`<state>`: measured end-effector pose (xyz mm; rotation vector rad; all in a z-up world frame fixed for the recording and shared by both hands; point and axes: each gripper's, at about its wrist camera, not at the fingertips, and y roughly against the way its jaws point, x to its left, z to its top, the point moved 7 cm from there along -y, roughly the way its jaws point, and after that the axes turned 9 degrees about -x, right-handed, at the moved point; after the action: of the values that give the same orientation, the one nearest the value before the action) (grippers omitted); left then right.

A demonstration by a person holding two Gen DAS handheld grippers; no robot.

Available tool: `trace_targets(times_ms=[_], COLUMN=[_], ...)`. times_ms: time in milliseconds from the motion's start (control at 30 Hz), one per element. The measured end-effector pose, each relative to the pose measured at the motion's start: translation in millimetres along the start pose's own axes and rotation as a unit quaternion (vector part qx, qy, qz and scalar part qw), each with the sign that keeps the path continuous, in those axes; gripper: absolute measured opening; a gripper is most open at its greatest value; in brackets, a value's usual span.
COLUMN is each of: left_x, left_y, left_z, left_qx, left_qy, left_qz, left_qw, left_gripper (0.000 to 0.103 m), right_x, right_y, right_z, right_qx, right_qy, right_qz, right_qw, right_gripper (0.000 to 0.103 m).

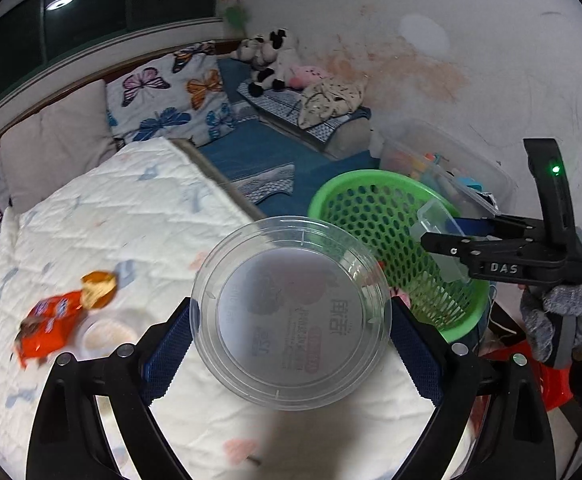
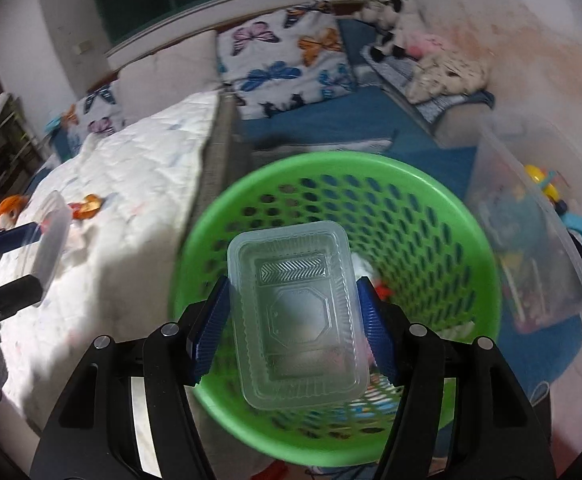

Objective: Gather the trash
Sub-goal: 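Carry both containers over the green basket and open the right gripper, then open the left gripper to drop the round container into the basket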

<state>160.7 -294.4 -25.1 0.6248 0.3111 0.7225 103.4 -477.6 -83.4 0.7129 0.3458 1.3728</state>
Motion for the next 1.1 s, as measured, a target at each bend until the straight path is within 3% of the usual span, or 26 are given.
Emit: trace_targets(times_ms=[167,767,1100], left_x=[-21.7,-79.9,-77.0], left_y=[-23.0,-91.0,-85.7], left_z=[10.7,22.2,14.4], left_qx=[0.009,0.040,0.035], left_qy=[-0.013,-0.023,-0.001], left_qz=[-0.010,-0.043,-0.054], left_qw=[0.9998,0.9980,0.9979], left_gripper=[0.090,0.090,0.092], right_x=[-26.3,-61.2,-53.3], right_y=[-4.7,40.9,51.0], right_z=[-4.3,-1.8,-2.5], right_qx=[0.001,-0.048,-0.058], right_qy=[-0.027,-0.055,-0.060], right_qz=[-0.013,-0.025,-0.017], right_qw=[1.000,0.997,0.996], right_gripper=[0.072,0.072,0.073])
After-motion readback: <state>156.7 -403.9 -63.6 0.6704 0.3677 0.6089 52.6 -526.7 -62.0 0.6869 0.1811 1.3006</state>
